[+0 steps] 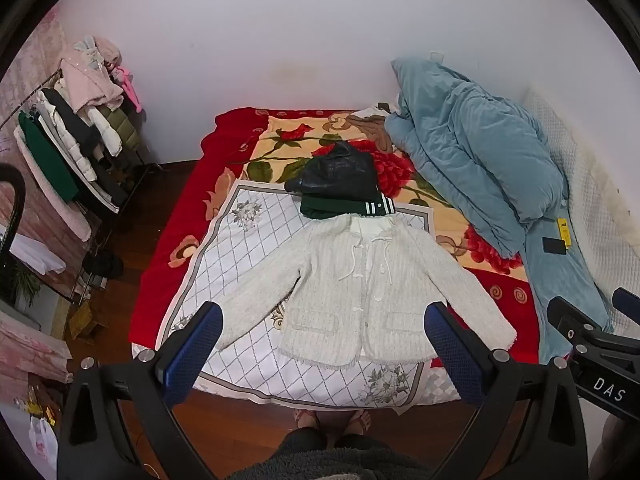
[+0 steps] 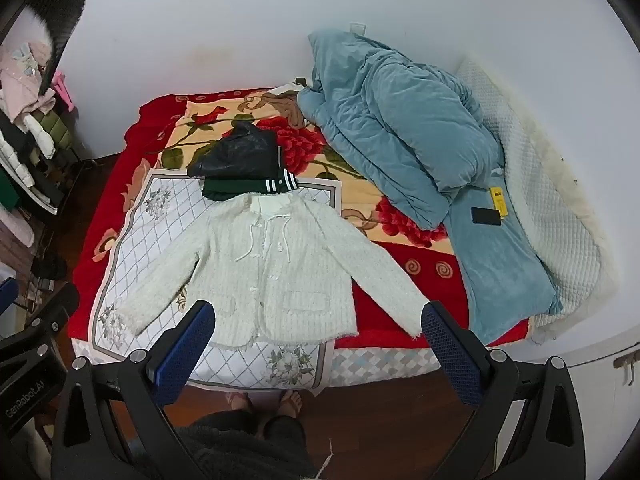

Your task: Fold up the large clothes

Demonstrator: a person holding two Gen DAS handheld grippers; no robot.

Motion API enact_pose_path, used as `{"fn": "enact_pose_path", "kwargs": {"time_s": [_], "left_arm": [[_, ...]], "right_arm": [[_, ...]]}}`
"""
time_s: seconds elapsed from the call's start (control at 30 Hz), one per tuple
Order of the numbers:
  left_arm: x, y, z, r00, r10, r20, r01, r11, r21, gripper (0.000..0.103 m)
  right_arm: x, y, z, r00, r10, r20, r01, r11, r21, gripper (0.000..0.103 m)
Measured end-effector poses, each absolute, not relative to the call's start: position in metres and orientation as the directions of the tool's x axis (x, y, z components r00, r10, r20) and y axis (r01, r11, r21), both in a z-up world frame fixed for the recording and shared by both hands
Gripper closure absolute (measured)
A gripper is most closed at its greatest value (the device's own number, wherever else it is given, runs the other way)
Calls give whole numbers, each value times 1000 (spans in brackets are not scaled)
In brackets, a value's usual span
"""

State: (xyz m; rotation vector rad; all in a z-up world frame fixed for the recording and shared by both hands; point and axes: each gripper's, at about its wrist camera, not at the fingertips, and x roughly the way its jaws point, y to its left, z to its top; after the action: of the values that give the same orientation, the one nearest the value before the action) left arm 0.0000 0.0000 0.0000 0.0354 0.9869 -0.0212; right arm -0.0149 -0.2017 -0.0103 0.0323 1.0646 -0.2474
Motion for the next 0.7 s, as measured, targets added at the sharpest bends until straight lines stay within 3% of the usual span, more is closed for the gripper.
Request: {"fn": "enact_pose_path", "kwargs": {"time_s": [0.7], "left_arm": [[0, 0, 0, 561, -11, -828, 34, 999, 11, 0]], "right_arm": [[-12, -196, -5, 467, -186, -864, 211, 973, -96, 0]]}}
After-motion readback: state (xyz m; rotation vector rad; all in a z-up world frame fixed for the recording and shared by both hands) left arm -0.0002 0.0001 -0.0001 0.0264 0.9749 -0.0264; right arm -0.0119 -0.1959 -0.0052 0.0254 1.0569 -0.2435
